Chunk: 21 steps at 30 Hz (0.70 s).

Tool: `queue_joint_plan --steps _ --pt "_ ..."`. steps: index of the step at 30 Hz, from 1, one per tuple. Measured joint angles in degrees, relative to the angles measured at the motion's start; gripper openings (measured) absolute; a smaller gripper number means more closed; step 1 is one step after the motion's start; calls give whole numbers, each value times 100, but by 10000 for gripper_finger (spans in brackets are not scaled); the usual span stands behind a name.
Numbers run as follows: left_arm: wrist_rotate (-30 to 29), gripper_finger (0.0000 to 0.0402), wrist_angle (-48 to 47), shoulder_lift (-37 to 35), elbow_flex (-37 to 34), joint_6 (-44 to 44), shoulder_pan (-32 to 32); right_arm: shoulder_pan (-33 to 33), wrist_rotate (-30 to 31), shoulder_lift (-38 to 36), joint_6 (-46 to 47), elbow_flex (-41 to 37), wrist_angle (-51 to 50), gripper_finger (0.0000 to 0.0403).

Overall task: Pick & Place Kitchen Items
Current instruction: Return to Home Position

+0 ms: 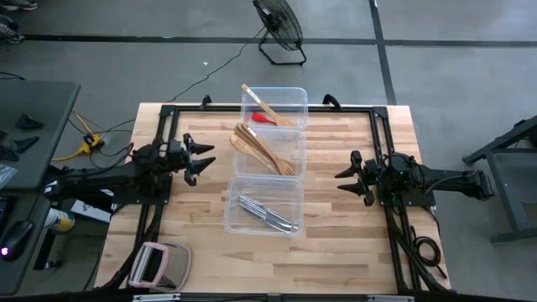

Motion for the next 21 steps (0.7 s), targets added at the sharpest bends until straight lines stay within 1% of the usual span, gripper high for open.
queue_joint_plan --steps 7,12,17,21 --pt "111 211 -1316 -1044 -8 6 0 1 0 0 0 1 0 165" --pt "224 211 -2528 -1747 -14 -18 -1 1 0 1 0 -1 0 165" --pt "255 211 -2321 -1706 -15 -53 -2 1 0 2 -2 -1 -2 165" --pt "243 211 -2399 -1702 -15 -55 -1 -1 0 2 0 -1 0 165"
